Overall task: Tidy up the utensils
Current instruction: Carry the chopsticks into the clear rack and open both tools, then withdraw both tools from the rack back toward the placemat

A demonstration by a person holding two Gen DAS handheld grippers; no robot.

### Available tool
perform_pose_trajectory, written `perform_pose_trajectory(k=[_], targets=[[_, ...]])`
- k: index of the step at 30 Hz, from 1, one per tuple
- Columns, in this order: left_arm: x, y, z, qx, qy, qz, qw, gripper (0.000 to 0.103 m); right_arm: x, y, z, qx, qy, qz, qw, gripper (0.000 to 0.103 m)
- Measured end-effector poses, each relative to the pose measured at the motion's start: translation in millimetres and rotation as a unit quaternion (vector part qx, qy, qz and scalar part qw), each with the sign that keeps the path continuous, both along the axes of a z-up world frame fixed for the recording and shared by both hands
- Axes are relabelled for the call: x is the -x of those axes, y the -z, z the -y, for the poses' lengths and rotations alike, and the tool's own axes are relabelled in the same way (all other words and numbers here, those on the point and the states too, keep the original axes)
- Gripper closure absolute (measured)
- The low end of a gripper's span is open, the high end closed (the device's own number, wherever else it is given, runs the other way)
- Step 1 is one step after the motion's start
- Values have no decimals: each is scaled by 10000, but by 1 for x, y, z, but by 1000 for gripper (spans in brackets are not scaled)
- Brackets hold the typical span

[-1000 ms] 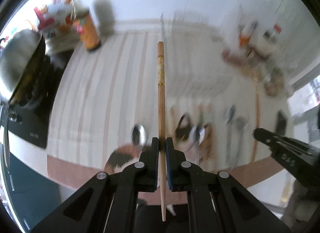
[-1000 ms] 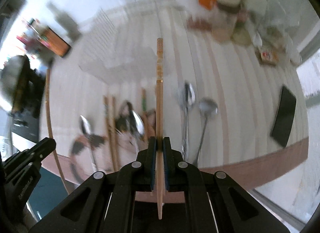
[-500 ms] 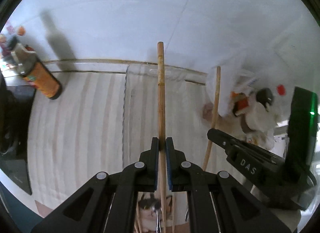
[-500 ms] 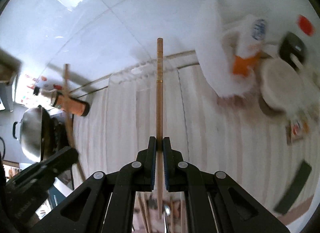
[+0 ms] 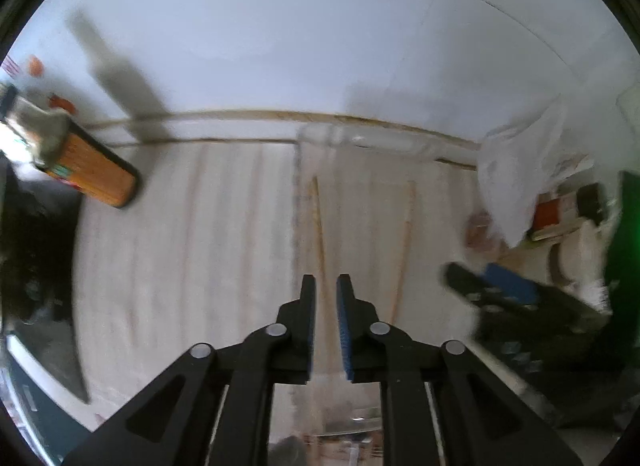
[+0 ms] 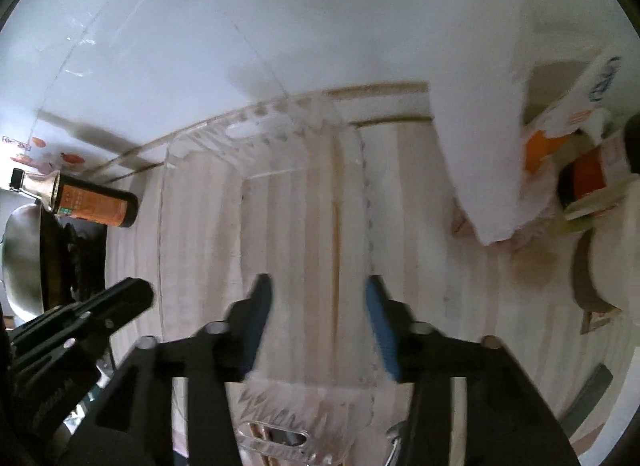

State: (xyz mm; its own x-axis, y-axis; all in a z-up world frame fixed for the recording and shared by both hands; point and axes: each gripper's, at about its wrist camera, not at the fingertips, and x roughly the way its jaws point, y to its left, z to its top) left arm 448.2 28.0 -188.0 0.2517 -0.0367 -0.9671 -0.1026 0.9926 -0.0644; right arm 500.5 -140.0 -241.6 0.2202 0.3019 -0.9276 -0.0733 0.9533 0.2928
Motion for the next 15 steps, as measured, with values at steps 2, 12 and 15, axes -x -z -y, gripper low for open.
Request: perform_pose_trajectory(k=[2, 12, 15], targets=[[9, -5, -5, -173, -77, 127, 9997, 64, 10, -12, 4, 141, 47, 194, 9997, 49], [77, -39, -22, -944, -469, 1229, 9868, 0, 80, -55, 20, 1040, 308, 1418, 9839, 1], [93, -45, -21, -1036, -515, 1396, 9834, 0, 102, -63, 15, 1235, 383, 1679, 9773, 0]])
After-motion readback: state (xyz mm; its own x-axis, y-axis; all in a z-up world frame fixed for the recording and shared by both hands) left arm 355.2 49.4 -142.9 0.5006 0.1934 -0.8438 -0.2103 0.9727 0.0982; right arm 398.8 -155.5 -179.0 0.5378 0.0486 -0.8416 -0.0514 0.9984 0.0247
